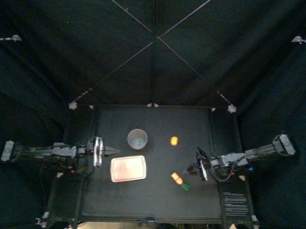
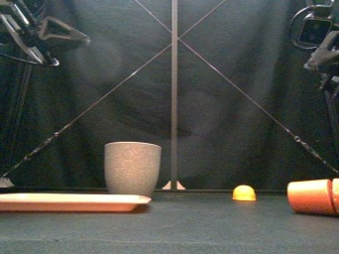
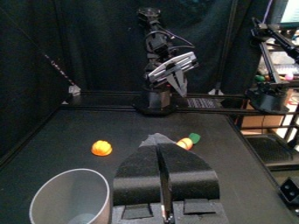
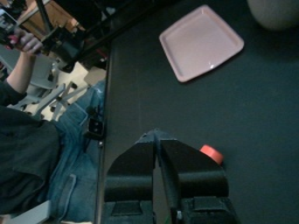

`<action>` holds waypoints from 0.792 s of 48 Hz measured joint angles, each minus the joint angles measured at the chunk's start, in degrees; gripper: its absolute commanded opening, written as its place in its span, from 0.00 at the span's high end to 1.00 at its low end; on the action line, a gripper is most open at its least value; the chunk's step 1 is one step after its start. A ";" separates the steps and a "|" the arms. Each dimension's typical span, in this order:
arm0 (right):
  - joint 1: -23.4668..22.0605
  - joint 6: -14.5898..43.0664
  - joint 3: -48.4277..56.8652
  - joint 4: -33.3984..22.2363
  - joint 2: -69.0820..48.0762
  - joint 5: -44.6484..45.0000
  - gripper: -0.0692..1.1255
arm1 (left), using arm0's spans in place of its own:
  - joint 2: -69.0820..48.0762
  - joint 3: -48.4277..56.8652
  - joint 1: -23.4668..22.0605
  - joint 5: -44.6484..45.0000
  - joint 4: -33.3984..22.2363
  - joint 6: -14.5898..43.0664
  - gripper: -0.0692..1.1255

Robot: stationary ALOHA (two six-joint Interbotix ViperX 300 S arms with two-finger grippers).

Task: Pick the carrot then place it in the grey bowl
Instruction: Pick the carrot

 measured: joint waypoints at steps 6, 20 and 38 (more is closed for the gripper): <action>0.18 3.08 -0.09 -0.09 5.10 -0.44 0.61 | 0.00 0.00 0.18 0.09 0.09 0.09 0.97; -0.09 3.60 -1.93 2.11 18.02 -2.02 0.15 | -0.09 0.09 0.44 0.09 0.09 0.09 0.97; 0.00 3.69 -3.87 3.34 27.42 -2.11 0.06 | -0.09 0.35 0.53 0.18 0.18 0.09 0.97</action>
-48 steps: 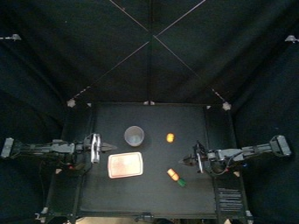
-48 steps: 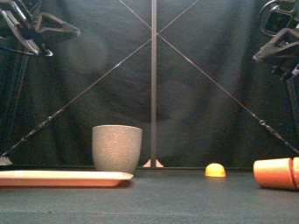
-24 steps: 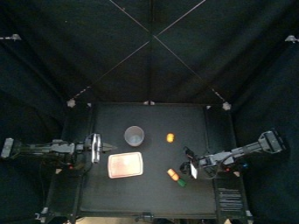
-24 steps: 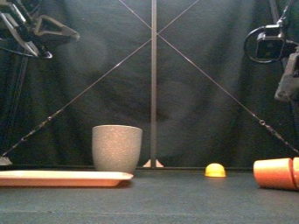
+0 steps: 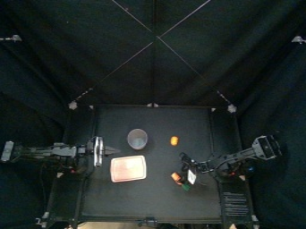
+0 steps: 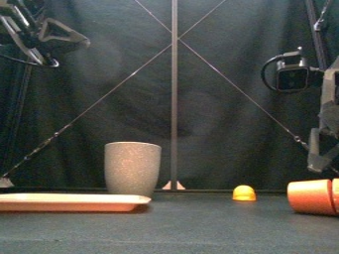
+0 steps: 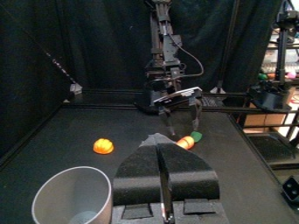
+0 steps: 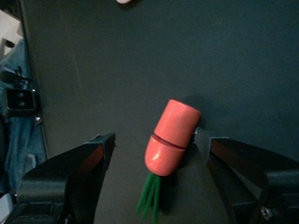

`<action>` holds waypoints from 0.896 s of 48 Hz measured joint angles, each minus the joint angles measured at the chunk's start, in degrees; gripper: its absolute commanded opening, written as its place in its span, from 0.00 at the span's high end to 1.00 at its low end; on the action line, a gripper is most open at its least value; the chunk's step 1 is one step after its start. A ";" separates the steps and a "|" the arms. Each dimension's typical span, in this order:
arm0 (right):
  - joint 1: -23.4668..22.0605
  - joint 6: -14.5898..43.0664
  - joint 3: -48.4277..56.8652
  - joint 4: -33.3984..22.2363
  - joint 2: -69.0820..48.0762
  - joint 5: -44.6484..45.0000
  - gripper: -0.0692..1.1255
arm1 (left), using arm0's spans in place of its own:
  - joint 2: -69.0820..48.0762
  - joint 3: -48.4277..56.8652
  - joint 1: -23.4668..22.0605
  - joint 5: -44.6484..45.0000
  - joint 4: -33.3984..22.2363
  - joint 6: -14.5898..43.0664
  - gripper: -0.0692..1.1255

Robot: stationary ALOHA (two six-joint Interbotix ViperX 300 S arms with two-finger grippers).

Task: Pick the carrot then place it in the grey bowl
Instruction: Pick the carrot

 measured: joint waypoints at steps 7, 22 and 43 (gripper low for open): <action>0.18 -0.09 -1.23 1.05 3.34 0.00 0.06 | 0.00 0.18 0.00 -0.09 0.09 0.00 0.97; 1.14 0.00 -4.92 1.58 11.25 0.00 0.07 | 0.00 0.09 -0.09 -0.09 0.09 0.09 0.97; 2.46 0.00 -7.47 2.37 16.44 0.00 0.39 | 0.00 0.18 -0.09 -0.09 0.26 0.09 0.97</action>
